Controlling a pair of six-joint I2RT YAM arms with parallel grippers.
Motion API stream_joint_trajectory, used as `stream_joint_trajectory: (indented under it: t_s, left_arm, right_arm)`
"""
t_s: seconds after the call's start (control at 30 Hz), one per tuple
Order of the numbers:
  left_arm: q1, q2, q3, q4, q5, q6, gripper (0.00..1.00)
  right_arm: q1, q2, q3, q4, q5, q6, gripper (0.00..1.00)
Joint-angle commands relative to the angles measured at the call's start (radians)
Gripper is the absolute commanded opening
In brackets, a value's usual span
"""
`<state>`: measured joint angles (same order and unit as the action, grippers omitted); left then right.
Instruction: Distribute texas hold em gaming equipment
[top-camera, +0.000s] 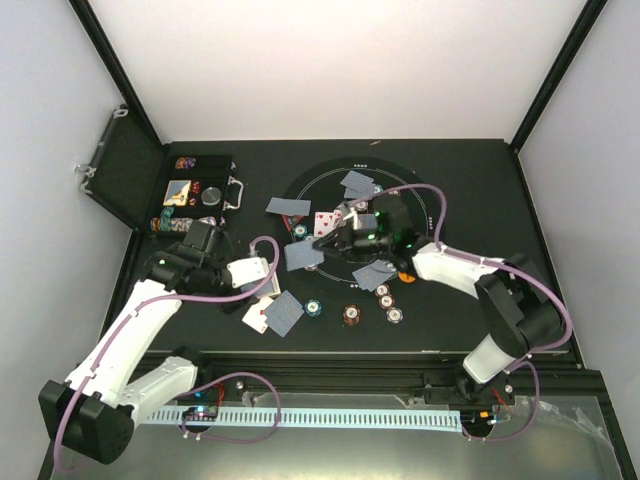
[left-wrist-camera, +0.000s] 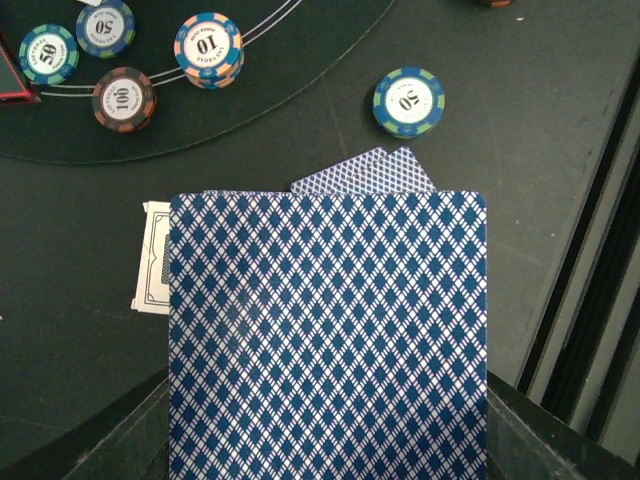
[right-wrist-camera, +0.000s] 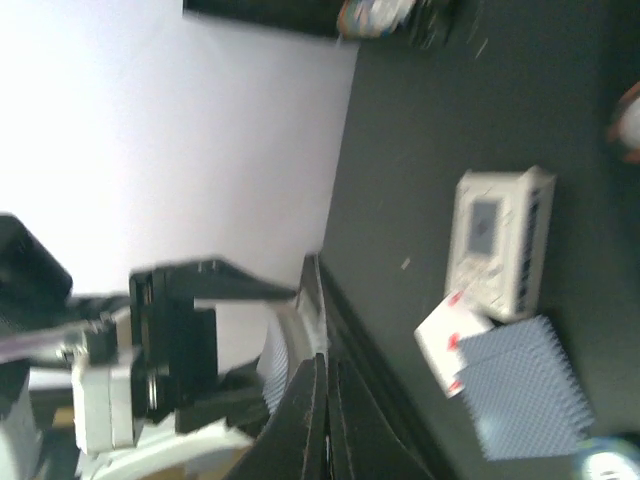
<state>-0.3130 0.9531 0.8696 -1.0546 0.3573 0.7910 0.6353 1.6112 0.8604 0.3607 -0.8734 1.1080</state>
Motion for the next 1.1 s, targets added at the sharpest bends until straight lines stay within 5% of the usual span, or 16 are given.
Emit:
stream_joint_trajectory:
  t_s: [0.0, 0.23, 0.77, 0.9, 1.0, 1.07]
  left_arm:
    - [0.028, 0.012, -0.028, 0.066, -0.043, 0.021, 0.02]
    - [0.170, 0.113, -0.081, 0.154, -0.050, 0.088, 0.02]
    - [0.340, 0.384, -0.187, 0.443, -0.147, 0.141, 0.08]
    - [0.342, 0.418, -0.188, 0.455, -0.157, 0.142, 0.28]
    - [0.344, 0.420, -0.191, 0.456, -0.147, 0.133, 0.56]
    - [0.347, 0.408, -0.197, 0.455, -0.133, 0.131, 0.68]
  right_arm:
    - [-0.171, -0.032, 0.061, -0.213, -0.012, -0.188, 0.01]
    - [-0.412, 0.121, 0.235, -0.591, 0.117, -0.451, 0.01]
    - [-0.544, 0.434, 0.481, -0.752, 0.220, -0.557, 0.01]
    - [-0.548, 0.444, 0.516, -0.818, 0.269, -0.593, 0.05]
    - [-0.549, 0.441, 0.531, -0.870, 0.318, -0.618, 0.21]
    - [-0.548, 0.432, 0.529, -0.892, 0.347, -0.630, 0.43]
